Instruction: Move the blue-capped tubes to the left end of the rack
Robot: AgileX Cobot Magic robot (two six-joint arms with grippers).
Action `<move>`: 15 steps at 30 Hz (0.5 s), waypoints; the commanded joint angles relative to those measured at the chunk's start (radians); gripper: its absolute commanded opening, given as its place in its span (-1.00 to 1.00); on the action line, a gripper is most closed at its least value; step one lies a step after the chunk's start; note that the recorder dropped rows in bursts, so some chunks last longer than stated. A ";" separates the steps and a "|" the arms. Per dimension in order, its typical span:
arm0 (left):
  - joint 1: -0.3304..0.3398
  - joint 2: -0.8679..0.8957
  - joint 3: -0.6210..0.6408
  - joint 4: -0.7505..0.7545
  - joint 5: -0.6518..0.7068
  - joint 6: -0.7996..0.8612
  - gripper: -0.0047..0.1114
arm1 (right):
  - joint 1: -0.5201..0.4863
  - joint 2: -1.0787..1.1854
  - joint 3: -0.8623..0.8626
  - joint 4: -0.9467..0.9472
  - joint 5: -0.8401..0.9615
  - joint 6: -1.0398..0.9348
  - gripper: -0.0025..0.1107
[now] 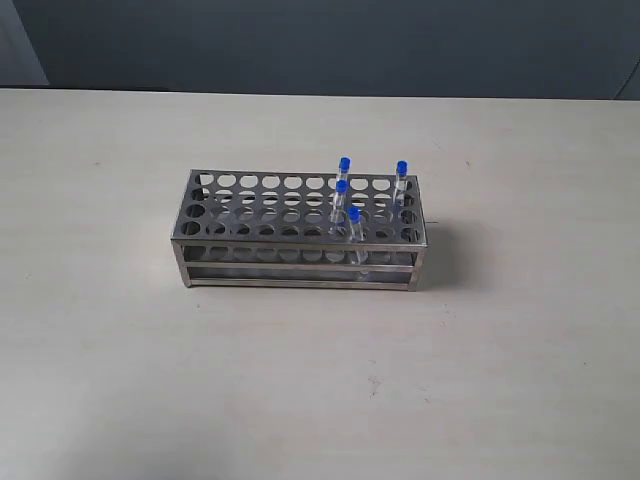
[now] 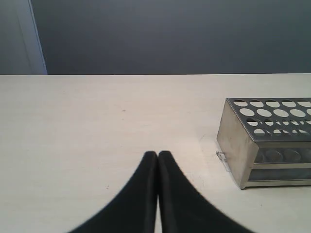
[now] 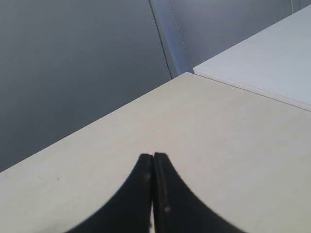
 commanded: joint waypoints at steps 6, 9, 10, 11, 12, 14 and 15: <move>0.001 -0.004 0.001 0.006 -0.009 -0.002 -0.91 | 0.002 -0.006 0.002 0.333 -0.175 0.162 -0.97; 0.001 -0.004 0.001 0.006 -0.009 -0.002 -0.91 | 0.002 -0.006 0.002 0.532 -0.290 0.175 -0.97; 0.001 -0.004 0.001 0.006 -0.009 -0.002 -0.91 | 0.002 -0.006 0.002 0.559 -0.318 0.173 -0.97; 0.001 -0.004 0.001 0.006 -0.009 -0.002 -0.91 | 0.002 -0.006 0.002 0.564 -0.346 0.173 -0.97; 0.001 -0.004 0.001 0.006 -0.009 -0.002 -0.91 | 0.002 -0.006 0.002 0.557 -0.375 0.173 -0.97; 0.001 -0.004 0.001 0.006 -0.009 -0.002 -0.91 | 0.002 -0.006 0.002 0.539 -0.420 0.153 -0.97; 0.001 -0.004 0.001 0.006 -0.009 -0.002 -0.91 | 0.002 -0.006 0.002 0.531 -0.428 0.142 -0.97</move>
